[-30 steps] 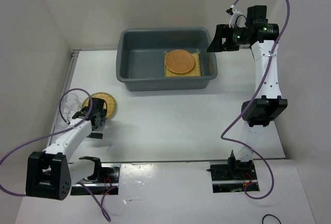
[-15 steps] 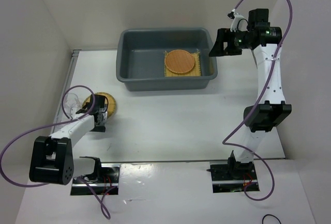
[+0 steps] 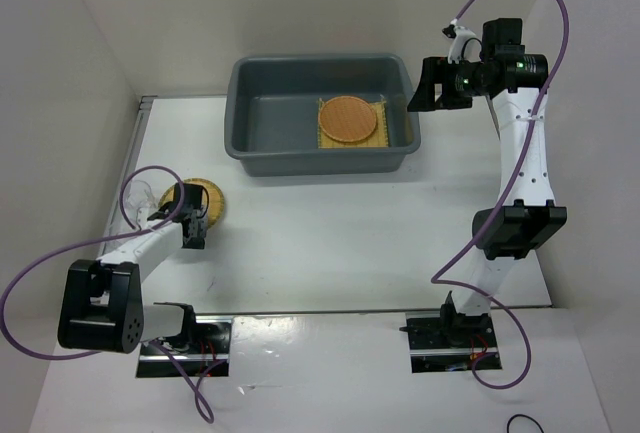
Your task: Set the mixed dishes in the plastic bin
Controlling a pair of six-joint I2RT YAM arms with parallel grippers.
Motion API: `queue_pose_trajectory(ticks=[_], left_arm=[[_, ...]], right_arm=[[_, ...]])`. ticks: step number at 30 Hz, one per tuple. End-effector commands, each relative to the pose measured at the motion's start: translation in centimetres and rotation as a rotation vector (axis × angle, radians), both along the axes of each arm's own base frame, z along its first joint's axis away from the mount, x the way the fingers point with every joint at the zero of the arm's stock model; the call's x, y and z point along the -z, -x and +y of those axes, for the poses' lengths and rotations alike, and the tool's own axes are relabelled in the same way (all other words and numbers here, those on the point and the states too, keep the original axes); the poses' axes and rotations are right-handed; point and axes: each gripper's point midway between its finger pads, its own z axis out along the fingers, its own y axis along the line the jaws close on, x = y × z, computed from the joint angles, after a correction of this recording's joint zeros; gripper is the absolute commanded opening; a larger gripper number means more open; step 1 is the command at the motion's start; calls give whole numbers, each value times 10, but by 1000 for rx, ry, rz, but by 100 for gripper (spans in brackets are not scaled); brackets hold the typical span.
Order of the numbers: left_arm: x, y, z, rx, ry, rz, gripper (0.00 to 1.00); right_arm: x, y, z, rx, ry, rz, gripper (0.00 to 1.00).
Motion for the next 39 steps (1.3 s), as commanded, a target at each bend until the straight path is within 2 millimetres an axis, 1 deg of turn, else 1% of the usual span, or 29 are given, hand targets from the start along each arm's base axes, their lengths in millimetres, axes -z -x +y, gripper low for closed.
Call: queue_pose_trajectory(ticks=[1,5,6,7,8,9,10,12,13,14,16,17,18,19,21,22,23,24,25,28,29,30,31,33,35,36,38,39], left_arm=[[10,9,2,23,-20,51,70],[8,5,1,57,-27,55,59],[8,5,1,57,-27,55,52],[10,6,-2,71,-19,68,50],[8,3,-4,87,-10,62,47],[12,6,-6,92,-2,84,45],[12,6,-8,98,10,84,39],[20,12,-11,114,18,123,36],[18,12,-13,132,21,131,34],[21,14,-12,148,14,147,27],[18,12,-16,164,29,160,18],[21,14,-16,177,23,176,16],[20,17,-18,195,27,195,10],[23,19,-17,203,25,209,8],[20,17,-23,240,40,219,6],[22,23,-24,259,47,248,3],[21,23,-29,273,57,251,0],[19,24,-29,285,53,261,0],[21,31,-35,311,51,289,0],[17,42,-45,370,57,305,0],[15,41,-45,371,56,295,0],[16,47,-50,387,63,306,0],[11,49,-52,407,57,295,0],[10,56,-51,407,57,290,0],[5,57,-57,428,72,276,0],[0,59,-63,446,88,261,0],[-4,67,-70,487,92,267,0],[-12,65,-73,498,89,231,0]], right_arm=[[-17,12,-1,0,21,-53,83],[-17,11,-2,7,28,-53,83],[-17,11,-2,7,28,-53,83],[-17,11,-2,7,28,-53,83],[-17,11,-2,7,28,-53,83],[-17,11,-2,7,28,-53,83],[-17,11,-2,7,28,-53,83],[-17,11,-2,7,28,-53,83],[-17,11,-2,7,28,-53,83],[-17,11,-2,7,28,-53,83],[-20,12,0,-1,20,-62,83],[-22,11,1,-8,13,-72,83],[-22,11,1,-3,7,-67,83],[-20,9,3,-10,-1,-58,83],[-28,9,3,-10,0,-86,83],[-25,7,3,-5,-6,-72,83],[-32,6,5,-13,-13,-97,83],[-34,4,6,-20,-20,-102,83],[-34,4,6,-20,-20,-102,83],[-39,2,8,-27,-25,-117,83],[-39,0,9,-35,-34,-117,83],[-44,1,11,-42,-40,-131,83],[-39,-2,11,-42,-40,-119,83],[-45,-4,13,-45,-52,-133,83],[-46,-3,14,-53,-60,-133,83],[-43,-5,16,-60,-68,-124,83],[-46,-4,17,-67,-73,-133,83],[-43,-6,17,-67,-74,-124,83]])
